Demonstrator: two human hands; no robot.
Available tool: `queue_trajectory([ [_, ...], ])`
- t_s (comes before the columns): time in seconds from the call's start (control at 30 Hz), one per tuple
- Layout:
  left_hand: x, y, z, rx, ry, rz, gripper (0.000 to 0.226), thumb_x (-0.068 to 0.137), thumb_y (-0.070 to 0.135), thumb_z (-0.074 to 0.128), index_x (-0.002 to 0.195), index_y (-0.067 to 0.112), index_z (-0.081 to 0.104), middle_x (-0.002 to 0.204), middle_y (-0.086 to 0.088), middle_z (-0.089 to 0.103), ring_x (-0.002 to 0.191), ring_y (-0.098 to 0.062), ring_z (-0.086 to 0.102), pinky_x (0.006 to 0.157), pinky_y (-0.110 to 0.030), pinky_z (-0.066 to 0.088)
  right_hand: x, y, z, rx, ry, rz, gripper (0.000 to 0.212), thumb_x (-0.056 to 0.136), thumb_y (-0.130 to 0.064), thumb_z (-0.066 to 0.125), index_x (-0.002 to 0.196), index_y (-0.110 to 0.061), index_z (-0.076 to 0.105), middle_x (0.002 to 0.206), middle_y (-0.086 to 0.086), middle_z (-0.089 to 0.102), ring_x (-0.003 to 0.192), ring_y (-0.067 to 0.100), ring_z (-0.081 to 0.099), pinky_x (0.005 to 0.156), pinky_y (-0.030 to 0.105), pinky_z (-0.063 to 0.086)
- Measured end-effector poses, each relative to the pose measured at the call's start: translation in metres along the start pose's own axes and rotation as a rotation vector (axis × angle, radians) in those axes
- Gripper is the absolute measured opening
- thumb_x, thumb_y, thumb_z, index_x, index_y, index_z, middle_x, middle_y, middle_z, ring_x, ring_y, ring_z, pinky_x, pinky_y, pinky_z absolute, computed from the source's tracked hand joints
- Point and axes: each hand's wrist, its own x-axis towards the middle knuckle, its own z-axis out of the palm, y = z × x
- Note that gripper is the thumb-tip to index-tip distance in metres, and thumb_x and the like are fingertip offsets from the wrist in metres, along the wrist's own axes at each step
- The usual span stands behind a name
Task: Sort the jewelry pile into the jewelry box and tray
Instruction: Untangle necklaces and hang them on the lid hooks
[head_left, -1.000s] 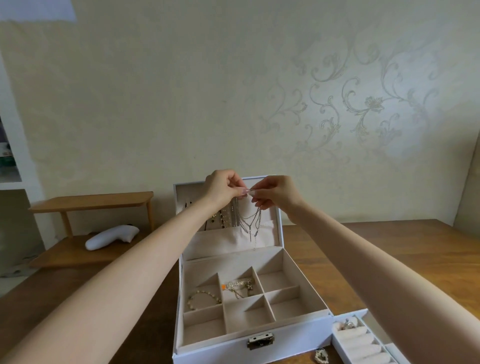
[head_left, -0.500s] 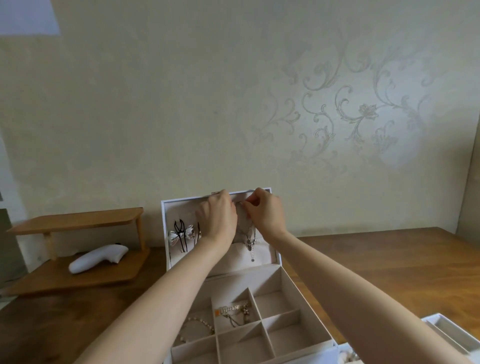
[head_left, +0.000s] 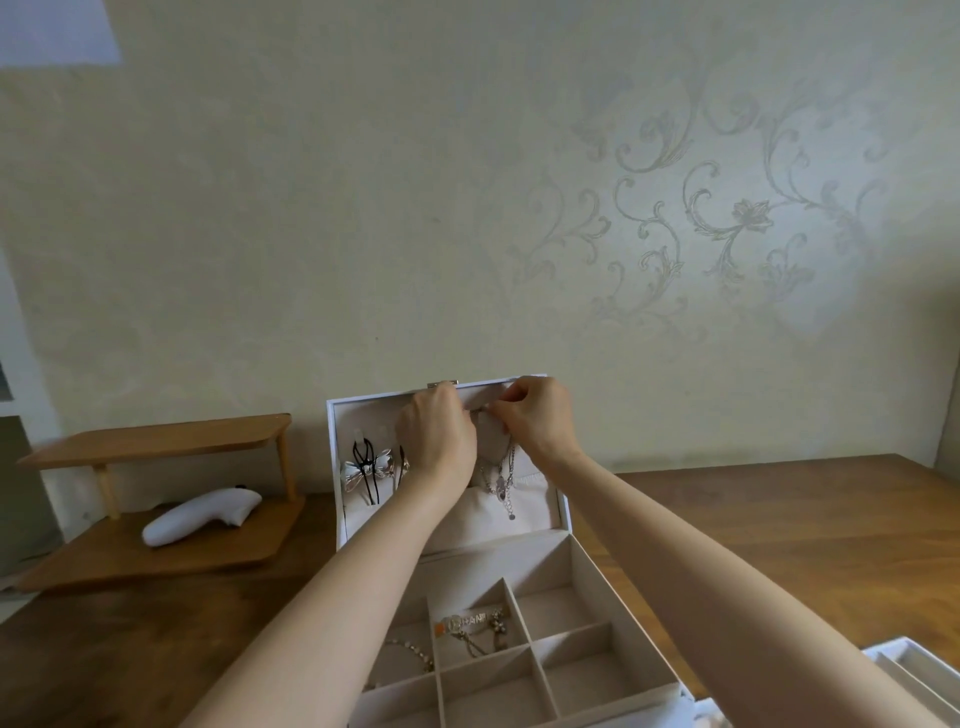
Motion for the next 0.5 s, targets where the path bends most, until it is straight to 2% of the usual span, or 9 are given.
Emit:
queue_trajectory([
  [0.1, -0.001, -0.001, -0.001, -0.045, 0.038, 0.001, 0.016, 0.09, 0.015, 0.055, 0.105, 0.008, 0.055, 0.1, -0.013, 0.067, 0.097, -0.034, 0.061, 0.065, -0.034, 0.034, 0.001, 0.0, -0.003, -0.051, -0.003, -0.065, 0.006, 0.072, -0.006, 0.063, 0.066, -0.005, 0.063, 0.064, 0.008, 0.064, 0.067, 0.028, 0.06, 0.058, 0.035, 0.047],
  [0.27, -0.008, -0.003, 0.005, 0.128, 0.159, 0.073, 0.043, 0.088, 0.017, 0.061, 0.125, 0.007, 0.041, 0.075, -0.006, 0.067, 0.072, -0.028, 0.067, 0.051, -0.03, 0.028, -0.002, 0.004, -0.011, -0.104, -0.043, -0.16, 0.011, 0.078, -0.006, 0.063, 0.07, -0.008, 0.058, 0.059, -0.006, 0.052, 0.062, 0.017, 0.047, 0.053, 0.024, 0.035],
  [0.37, -0.005, -0.003, 0.002, 0.215, 0.096, 0.104, 0.06, 0.093, 0.015, 0.051, 0.144, 0.015, 0.02, 0.083, -0.004, 0.064, 0.081, -0.028, 0.065, 0.057, -0.031, 0.032, -0.005, 0.003, -0.011, -0.132, -0.048, -0.192, 0.016, 0.08, -0.007, 0.063, 0.069, -0.013, 0.052, 0.06, -0.004, 0.052, 0.064, 0.02, 0.049, 0.057, 0.032, 0.037],
  [0.43, -0.002, -0.001, 0.0, 0.166, 0.058, 0.089, 0.043, 0.093, 0.012, 0.049, 0.133, 0.016, 0.036, 0.098, -0.008, 0.066, 0.094, -0.032, 0.062, 0.062, -0.031, 0.032, -0.006, 0.002, -0.01, -0.153, -0.045, -0.203, 0.014, 0.08, -0.008, 0.061, 0.069, -0.012, 0.052, 0.062, -0.001, 0.053, 0.066, 0.024, 0.051, 0.057, 0.034, 0.037],
  [0.5, 0.001, -0.001, -0.002, 0.033, 0.028, 0.015, 0.031, 0.089, 0.01, 0.052, 0.119, 0.015, 0.046, 0.104, -0.011, 0.066, 0.099, -0.034, 0.059, 0.064, -0.031, 0.032, -0.006, 0.002, -0.009, -0.161, -0.035, -0.197, 0.012, 0.079, -0.008, 0.06, 0.07, -0.01, 0.053, 0.062, 0.001, 0.054, 0.065, 0.025, 0.051, 0.056, 0.034, 0.035],
])
